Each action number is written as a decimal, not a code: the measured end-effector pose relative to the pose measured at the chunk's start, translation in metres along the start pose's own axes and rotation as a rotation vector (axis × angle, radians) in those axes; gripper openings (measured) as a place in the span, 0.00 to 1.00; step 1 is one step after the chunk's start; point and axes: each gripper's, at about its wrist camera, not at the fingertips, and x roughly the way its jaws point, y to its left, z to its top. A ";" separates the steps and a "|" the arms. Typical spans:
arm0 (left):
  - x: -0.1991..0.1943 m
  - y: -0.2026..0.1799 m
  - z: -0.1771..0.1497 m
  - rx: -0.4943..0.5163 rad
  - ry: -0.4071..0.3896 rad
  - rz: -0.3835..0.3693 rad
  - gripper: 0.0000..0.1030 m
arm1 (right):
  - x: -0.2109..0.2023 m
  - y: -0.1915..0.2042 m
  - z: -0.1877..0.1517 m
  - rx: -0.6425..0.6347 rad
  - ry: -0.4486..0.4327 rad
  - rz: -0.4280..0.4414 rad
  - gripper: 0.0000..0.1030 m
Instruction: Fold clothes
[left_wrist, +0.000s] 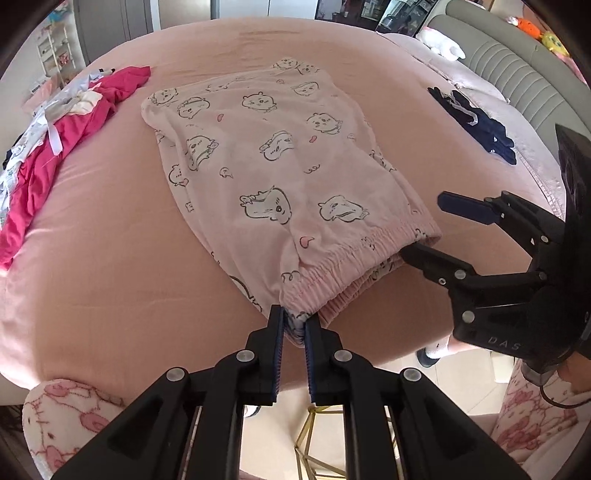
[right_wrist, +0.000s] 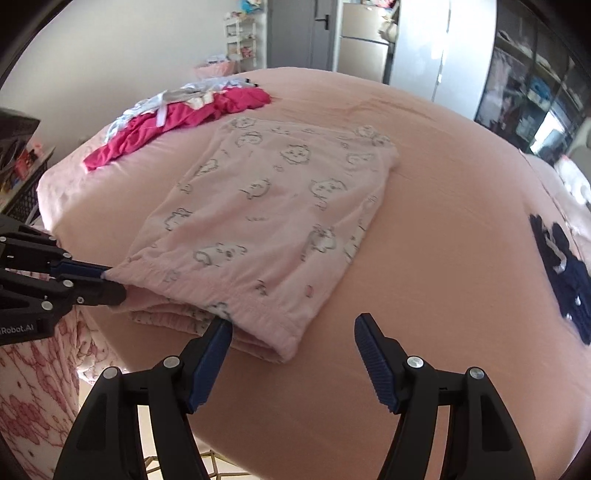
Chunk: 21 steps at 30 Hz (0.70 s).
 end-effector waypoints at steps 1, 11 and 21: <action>-0.001 -0.001 0.000 0.002 0.001 0.000 0.10 | 0.000 0.003 0.002 -0.006 0.004 0.024 0.66; -0.056 0.033 0.006 -0.086 -0.120 -0.174 0.69 | -0.037 -0.045 0.005 0.097 0.127 0.036 0.77; 0.027 0.024 0.024 0.000 0.164 -0.094 0.75 | 0.044 -0.053 0.023 0.087 0.245 0.046 0.78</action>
